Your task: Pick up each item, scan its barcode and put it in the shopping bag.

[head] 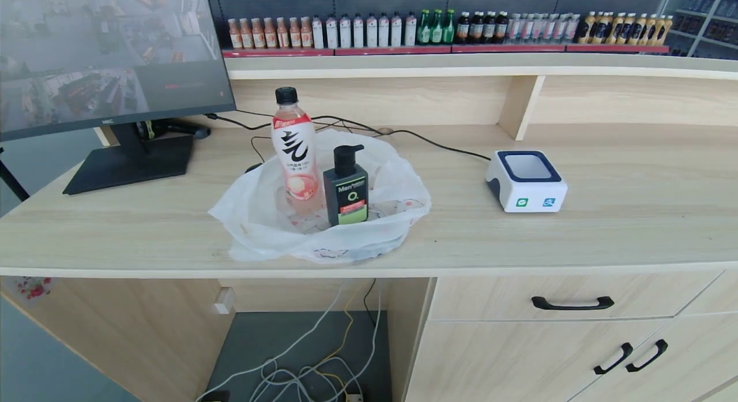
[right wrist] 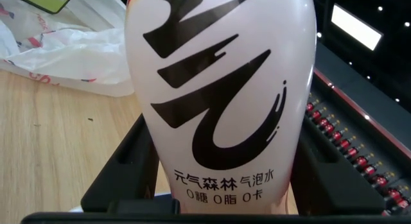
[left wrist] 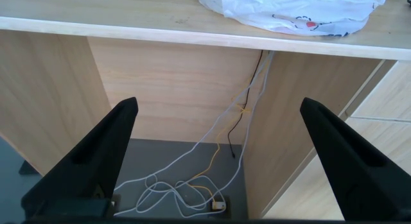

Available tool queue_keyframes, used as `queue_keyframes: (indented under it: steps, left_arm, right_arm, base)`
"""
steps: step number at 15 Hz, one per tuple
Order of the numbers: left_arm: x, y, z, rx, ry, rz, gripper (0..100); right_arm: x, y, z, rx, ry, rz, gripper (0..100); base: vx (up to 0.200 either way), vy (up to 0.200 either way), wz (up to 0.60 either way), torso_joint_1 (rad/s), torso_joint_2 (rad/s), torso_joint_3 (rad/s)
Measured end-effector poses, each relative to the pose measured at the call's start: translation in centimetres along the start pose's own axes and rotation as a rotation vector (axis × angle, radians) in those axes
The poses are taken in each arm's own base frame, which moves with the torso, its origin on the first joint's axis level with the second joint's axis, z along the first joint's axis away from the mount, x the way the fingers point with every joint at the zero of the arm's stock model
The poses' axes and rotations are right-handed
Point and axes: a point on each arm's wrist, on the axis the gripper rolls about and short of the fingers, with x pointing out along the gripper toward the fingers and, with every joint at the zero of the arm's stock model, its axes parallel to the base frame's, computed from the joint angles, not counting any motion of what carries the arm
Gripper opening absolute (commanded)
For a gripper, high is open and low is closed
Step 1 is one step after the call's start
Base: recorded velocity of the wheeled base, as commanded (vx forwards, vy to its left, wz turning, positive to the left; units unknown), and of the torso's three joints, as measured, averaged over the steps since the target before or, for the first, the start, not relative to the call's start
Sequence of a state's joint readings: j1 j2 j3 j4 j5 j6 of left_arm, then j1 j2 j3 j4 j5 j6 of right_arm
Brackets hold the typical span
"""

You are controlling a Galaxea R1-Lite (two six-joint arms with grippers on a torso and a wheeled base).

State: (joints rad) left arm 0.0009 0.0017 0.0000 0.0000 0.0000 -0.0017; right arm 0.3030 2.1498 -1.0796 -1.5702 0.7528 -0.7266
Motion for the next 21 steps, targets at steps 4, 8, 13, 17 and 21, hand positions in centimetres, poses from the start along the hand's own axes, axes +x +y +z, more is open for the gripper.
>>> queue_keyframes:
  steps: [4, 8, 13, 17, 21]
  left_arm:
    - [0.0, 0.0, 0.0, 0.0, 0.0, 0.001, 100]
    - [0.0, 0.0, 0.0, 0.0, 0.0, 0.0, 100]
    - [0.0, 0.0, 0.0, 0.0, 0.0, 0.0, 100]
    - [0.0, 0.0, 0.0, 0.0, 0.0, 0.0, 100]
    - [0.0, 0.0, 0.0, 0.0, 0.0, 0.0, 100]
  right_arm:
    - [0.0, 0.0, 0.0, 0.0, 0.003, -0.002, 0]
    - [0.0, 0.0, 0.0, 0.001, 0.004, -0.004, 0]
    - [0.2, 0.2, 0.1, 0.004, 0.004, -0.008, 0]
    - [0.5, 0.3, 0.3, 0.014, 0.03, -0.041, 0]
    - [1.2, 0.5, 1.2, 0.019, 0.024, -0.059, 0]
  base:
    - [0.0, 0.0, 0.0, 0.0, 0.0, 0.0]
    - [0.0, 0.0, 0.0, 0.0, 0.0, 0.0]
    - [0.0, 0.0, 0.0, 0.0, 0.0, 0.0]
    - [0.0, 0.0, 0.0, 0.0, 0.0, 0.0]
    - [0.0, 0.0, 0.0, 0.0, 0.0, 0.0]
